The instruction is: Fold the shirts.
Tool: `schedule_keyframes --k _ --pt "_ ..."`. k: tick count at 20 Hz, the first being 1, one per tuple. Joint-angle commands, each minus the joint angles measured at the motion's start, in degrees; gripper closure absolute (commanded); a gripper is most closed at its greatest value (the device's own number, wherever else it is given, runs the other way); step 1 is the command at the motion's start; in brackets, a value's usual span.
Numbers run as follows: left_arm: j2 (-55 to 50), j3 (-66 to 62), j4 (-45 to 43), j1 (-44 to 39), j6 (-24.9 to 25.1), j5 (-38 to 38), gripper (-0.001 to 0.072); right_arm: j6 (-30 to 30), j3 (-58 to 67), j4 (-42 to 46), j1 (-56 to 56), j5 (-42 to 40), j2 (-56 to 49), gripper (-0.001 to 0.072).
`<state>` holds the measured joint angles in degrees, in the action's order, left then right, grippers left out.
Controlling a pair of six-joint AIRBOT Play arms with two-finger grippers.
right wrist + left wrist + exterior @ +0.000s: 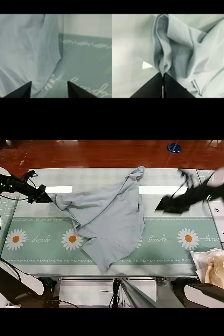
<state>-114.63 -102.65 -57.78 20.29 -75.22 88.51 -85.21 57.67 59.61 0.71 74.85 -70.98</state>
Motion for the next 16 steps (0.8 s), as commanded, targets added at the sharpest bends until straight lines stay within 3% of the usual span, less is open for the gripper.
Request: schedule_keyframes --k 1,4,8,11,16 --pt "0.02 -1.09 3.06 0.02 0.22 -0.24 0.0683 -2.54 -21.03 -8.13 -3.48 -6.36 7.74 0.0185" --pt "0.02 -1.09 6.36 0.02 1.27 -1.09 0.0683 -4.39 -24.55 -8.52 -8.87 -5.53 8.70 0.0186" --pt "-0.02 -1.09 7.28 -0.22 2.10 -1.44 0.0683 -13.57 -24.55 -3.30 -19.89 -8.39 8.44 0.0185" --pt "-0.02 -1.09 7.30 -0.44 2.08 -1.42 0.0683 -16.61 -24.52 -3.80 -25.24 -11.15 5.40 0.0185" --pt "-0.02 -1.09 7.30 -0.68 2.08 0.04 0.0683 -15.96 -24.52 -12.04 -31.32 -25.49 -0.74 0.0185"
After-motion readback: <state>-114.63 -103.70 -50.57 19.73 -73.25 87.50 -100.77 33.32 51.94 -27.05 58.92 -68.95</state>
